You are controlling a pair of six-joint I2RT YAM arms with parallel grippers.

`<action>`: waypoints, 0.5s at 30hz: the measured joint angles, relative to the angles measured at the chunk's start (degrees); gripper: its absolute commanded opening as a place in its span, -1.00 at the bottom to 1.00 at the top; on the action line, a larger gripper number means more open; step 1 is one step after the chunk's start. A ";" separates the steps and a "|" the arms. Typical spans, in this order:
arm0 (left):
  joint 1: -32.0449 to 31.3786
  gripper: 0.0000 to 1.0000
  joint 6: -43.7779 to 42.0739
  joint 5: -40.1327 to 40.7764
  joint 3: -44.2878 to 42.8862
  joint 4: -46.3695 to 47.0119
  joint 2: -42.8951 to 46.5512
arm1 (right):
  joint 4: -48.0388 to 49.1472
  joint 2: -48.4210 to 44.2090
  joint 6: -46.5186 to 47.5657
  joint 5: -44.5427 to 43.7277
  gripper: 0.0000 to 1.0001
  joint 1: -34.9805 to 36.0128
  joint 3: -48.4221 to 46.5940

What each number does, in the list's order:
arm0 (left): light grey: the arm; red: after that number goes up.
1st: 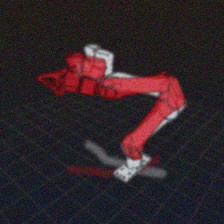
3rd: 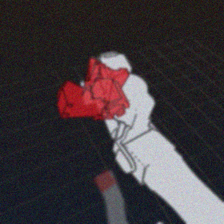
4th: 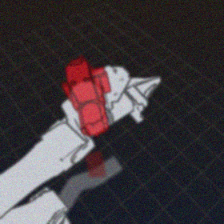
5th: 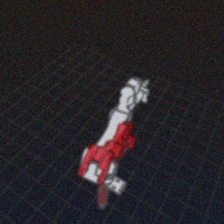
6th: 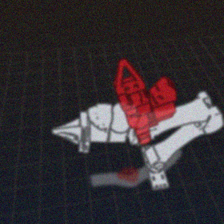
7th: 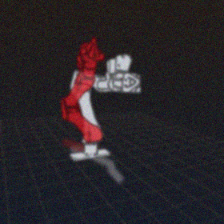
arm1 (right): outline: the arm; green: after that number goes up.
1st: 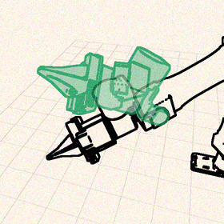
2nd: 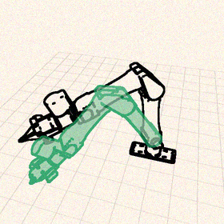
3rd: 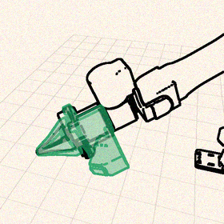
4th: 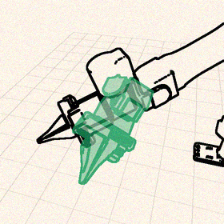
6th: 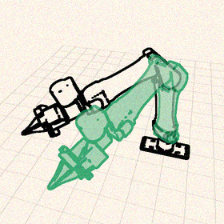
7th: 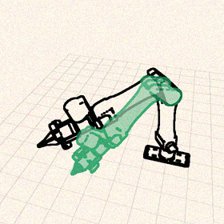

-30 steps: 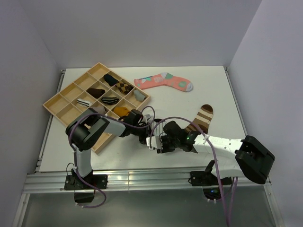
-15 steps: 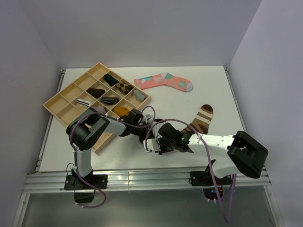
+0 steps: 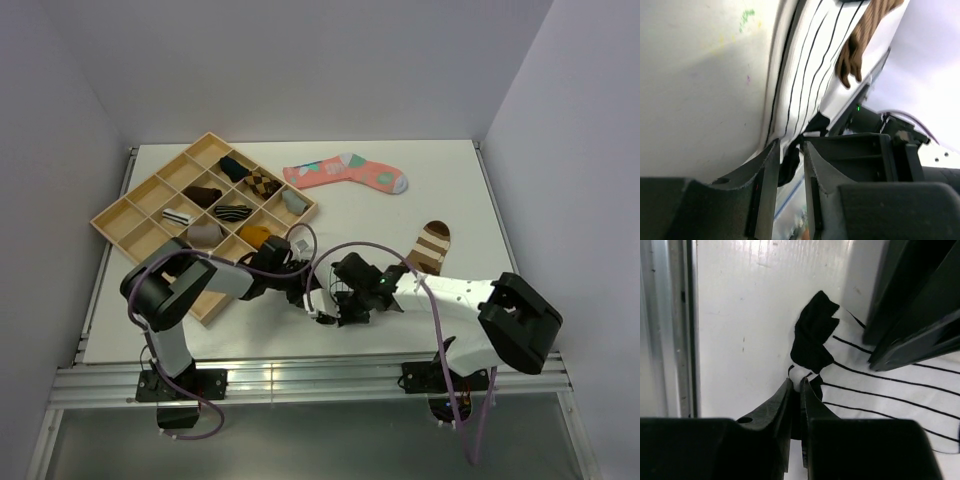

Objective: Roll the socks
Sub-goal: Roll the sock at the center of the board.

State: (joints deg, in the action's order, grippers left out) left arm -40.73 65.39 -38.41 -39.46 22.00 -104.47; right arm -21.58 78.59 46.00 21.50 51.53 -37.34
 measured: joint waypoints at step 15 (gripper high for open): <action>-5.46 -0.52 -6.36 26.40 10.34 7.19 16.24 | -30.56 25.18 8.63 22.27 -0.80 -18.12 -24.52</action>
State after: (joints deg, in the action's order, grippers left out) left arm -46.19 59.02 -12.01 -29.12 29.19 -88.23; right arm -52.14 103.77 54.63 43.77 33.41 -61.87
